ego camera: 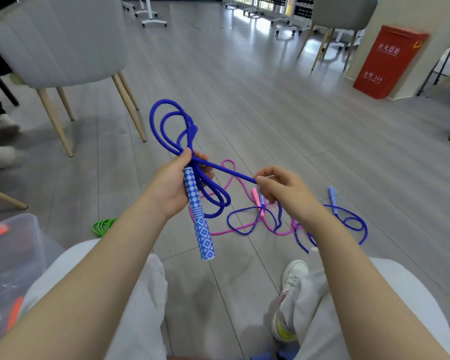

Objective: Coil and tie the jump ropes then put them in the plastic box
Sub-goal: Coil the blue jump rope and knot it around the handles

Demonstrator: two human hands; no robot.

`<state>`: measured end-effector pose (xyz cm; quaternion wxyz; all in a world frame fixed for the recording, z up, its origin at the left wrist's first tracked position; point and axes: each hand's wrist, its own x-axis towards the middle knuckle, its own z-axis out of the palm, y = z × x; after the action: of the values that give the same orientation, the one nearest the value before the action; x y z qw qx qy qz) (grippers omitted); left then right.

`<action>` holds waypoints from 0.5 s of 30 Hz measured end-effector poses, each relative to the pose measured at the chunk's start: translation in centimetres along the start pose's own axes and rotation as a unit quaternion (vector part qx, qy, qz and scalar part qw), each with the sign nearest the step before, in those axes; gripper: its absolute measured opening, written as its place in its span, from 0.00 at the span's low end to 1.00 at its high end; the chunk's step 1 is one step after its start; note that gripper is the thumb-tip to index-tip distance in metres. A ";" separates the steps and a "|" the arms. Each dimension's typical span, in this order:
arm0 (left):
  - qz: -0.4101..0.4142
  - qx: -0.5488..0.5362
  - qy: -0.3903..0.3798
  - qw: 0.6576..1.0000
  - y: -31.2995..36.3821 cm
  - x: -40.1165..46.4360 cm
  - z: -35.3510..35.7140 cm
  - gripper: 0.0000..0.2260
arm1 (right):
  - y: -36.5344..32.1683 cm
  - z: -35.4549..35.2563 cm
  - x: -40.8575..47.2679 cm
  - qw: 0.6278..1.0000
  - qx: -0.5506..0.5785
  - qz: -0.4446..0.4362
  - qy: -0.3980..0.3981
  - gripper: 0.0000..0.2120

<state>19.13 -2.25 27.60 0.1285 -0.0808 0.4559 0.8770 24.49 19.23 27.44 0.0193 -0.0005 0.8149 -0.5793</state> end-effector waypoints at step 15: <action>0.095 0.087 0.131 0.983 1.6 1.7 -2.6 0.12 | -0.2 -0.7 -0.2 0.994 0.000 -0.004 0.109 0.07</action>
<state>17.12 -5.02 26.88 -0.0093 -0.1397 0.5491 0.8239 24.67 19.84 27.81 -0.0726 0.0595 0.8118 -0.5763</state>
